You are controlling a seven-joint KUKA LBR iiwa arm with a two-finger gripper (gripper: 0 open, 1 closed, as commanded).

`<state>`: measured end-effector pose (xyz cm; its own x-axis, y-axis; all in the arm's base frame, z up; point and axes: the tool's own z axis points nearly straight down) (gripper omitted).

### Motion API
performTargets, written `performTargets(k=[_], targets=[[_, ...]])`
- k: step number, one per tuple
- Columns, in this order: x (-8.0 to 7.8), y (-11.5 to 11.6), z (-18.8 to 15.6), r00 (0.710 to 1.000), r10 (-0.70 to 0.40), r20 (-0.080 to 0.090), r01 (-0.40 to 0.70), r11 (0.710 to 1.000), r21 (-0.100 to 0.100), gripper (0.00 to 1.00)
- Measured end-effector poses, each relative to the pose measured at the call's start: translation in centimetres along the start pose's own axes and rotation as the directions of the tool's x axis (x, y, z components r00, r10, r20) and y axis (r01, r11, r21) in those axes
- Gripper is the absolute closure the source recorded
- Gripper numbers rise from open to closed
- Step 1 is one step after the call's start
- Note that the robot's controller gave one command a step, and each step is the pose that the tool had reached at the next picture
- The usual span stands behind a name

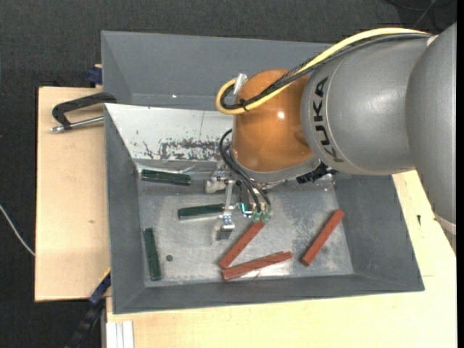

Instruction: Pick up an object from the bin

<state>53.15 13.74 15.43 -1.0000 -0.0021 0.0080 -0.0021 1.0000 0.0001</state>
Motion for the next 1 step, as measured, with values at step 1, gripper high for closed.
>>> performTargets(k=[1], targets=[[-0.2, -0.05, -0.38, 1.0, 0.001, 0.008, -0.001, 1.0, -0.001, 0.0]])
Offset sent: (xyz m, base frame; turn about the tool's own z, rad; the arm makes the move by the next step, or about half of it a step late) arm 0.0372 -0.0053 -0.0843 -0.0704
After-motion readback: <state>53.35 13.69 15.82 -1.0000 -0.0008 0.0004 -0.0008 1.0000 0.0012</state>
